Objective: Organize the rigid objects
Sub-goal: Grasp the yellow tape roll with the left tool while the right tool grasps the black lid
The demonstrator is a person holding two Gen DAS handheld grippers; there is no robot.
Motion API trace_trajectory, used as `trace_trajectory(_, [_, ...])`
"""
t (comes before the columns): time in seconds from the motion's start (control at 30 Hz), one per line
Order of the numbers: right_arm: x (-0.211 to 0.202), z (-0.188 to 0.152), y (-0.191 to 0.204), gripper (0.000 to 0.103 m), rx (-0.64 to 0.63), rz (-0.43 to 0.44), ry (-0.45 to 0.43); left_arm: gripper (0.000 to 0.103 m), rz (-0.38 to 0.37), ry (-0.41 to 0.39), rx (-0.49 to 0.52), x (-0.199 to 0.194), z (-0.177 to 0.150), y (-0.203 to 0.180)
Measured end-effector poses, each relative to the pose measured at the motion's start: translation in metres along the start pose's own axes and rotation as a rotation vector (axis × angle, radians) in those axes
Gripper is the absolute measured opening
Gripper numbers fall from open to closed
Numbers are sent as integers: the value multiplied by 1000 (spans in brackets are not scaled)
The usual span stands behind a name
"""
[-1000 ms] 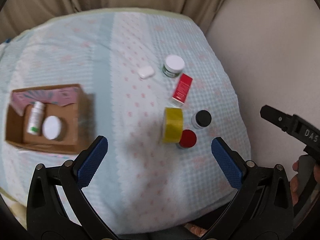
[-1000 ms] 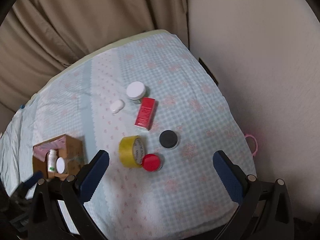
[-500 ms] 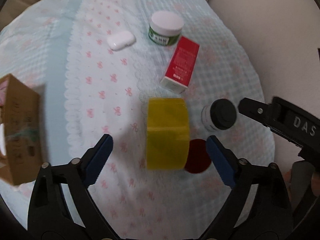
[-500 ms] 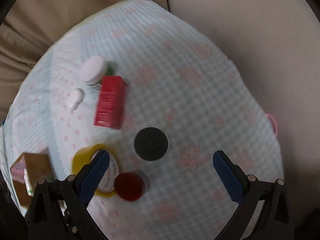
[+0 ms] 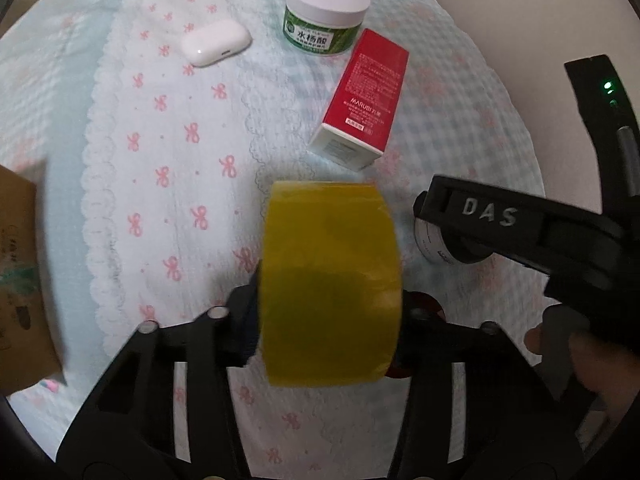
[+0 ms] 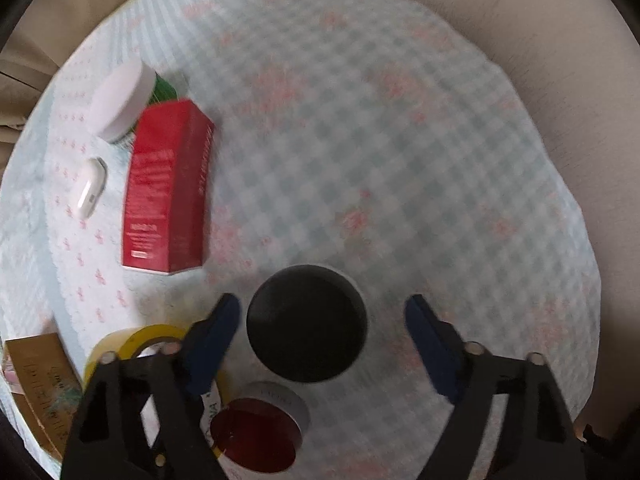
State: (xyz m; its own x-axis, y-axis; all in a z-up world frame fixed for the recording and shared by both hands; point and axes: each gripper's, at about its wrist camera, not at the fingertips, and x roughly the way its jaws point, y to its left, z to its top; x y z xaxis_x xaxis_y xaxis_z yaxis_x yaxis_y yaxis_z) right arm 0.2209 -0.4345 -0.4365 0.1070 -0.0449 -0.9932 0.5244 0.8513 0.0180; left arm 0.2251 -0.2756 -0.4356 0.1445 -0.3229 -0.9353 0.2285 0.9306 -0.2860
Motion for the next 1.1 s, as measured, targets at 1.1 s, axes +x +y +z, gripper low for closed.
trace_trajectory(1.1, [-204,-54,65,54,-343,50,-202,36,31,-238,12,-230,4,39])
